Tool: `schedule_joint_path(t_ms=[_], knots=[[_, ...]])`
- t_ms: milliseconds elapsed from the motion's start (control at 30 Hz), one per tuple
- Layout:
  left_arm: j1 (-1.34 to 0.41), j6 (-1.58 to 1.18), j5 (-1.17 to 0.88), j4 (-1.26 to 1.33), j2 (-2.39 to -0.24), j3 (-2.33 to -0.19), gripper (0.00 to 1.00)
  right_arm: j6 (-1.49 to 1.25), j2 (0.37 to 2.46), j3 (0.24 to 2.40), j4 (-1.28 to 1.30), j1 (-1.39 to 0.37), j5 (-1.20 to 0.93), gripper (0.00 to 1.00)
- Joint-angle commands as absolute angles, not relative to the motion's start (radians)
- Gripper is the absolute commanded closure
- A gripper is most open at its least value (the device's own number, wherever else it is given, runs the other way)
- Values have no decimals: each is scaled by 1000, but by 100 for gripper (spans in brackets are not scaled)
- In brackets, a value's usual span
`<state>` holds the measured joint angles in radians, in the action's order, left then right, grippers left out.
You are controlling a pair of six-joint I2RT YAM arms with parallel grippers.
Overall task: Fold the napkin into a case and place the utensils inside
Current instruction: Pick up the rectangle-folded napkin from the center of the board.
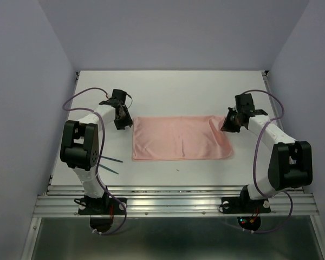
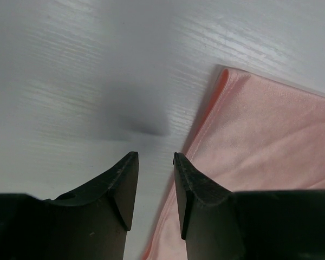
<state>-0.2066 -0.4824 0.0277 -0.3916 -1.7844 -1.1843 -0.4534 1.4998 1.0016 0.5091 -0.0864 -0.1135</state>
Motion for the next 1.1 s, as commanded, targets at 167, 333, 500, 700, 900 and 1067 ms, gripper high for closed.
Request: schedule_joint_path(t_ms=[167, 333, 500, 700, 900, 1067], knots=[[-218, -505, 71, -420, -1801, -1149, 57, -477, 1470, 1061, 497, -110, -127, 99], [-222, -511, 29, -384, -1812, -1112, 57, -489, 1482, 1095, 495, -147, -147, 99], [-235, -523, -115, -295, -1822, -1048, 58, -506, 1489, 1134, 492, -183, -144, 99], [-259, -534, -132, -267, -1829, -1019, 58, -508, 1509, 1170, 502, -232, -143, 99], [-319, -551, -146, -265, -1835, -1029, 58, -512, 1538, 1230, 506, -297, -143, 99], [-357, -578, -150, -262, -1839, -1046, 58, -526, 1574, 1293, 505, -373, -143, 99]])
